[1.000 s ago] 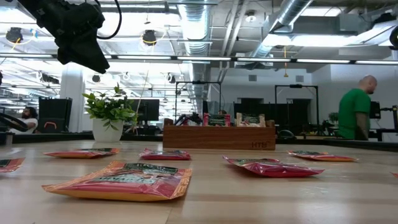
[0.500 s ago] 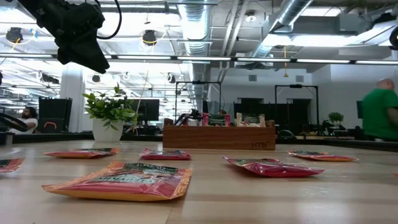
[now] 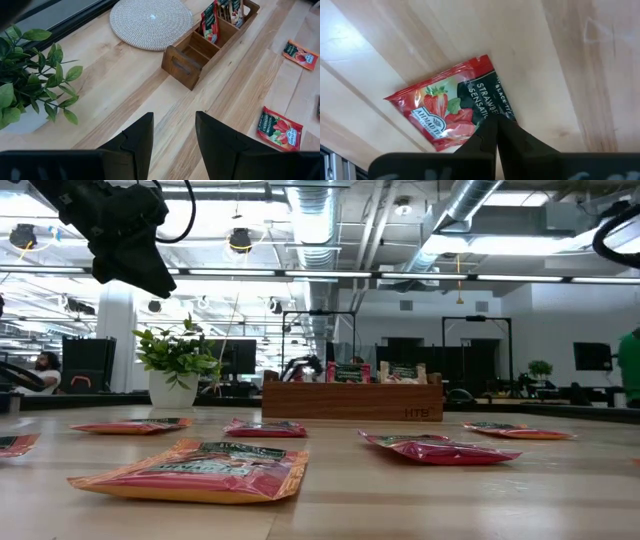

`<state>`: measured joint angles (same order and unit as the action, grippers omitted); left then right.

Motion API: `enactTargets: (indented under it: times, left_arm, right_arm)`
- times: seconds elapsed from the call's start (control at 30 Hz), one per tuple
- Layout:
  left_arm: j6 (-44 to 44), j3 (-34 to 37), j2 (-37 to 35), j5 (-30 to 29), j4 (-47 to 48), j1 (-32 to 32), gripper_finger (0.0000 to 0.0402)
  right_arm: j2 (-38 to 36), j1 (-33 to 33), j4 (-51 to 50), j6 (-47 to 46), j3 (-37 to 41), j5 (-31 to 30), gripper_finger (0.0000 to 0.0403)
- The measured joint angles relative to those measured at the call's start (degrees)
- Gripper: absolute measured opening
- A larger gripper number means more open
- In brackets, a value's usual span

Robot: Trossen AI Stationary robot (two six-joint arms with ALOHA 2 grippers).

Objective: Pick & Place Tea
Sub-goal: Put the red tea bag into the middle section of the wooden organizer

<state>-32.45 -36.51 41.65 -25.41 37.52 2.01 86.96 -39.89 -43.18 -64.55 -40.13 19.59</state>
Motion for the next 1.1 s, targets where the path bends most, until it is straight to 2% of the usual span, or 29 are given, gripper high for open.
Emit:
enactTargets:
  times: [0.23, 0.57, 0.67, 0.97, 1.1]
  left_arm:
    - [0.02, 0.0, 0.0, 0.0, -0.39, -0.01, 0.0137]
    - [0.04, 0.0, 0.0, 0.0, -0.39, -0.01, 0.0138]
    - [0.04, 0.0, 0.0, -0.02, -0.38, -0.01, 0.0138]
    - [0.3, 0.0, 0.0, 0.26, -0.37, 0.0, 0.0138]
    - [0.68, 0.0, 0.0, 0.31, -0.38, 0.0, 0.0138]
  right_arm:
    - [-0.04, 0.75, -6.05, 3.24, -2.75, -0.21, 0.0]
    - [-0.07, 0.56, -5.7, 3.55, -2.81, -1.57, 0.0005]
    - [-0.07, 0.56, -5.68, 3.55, -2.81, -1.53, 0.0027]
    - [-0.07, 0.41, -6.16, 3.44, -2.81, -1.48, 0.0129]
    - [-0.07, 0.43, -6.13, 3.07, -1.8, -3.17, 0.0148]
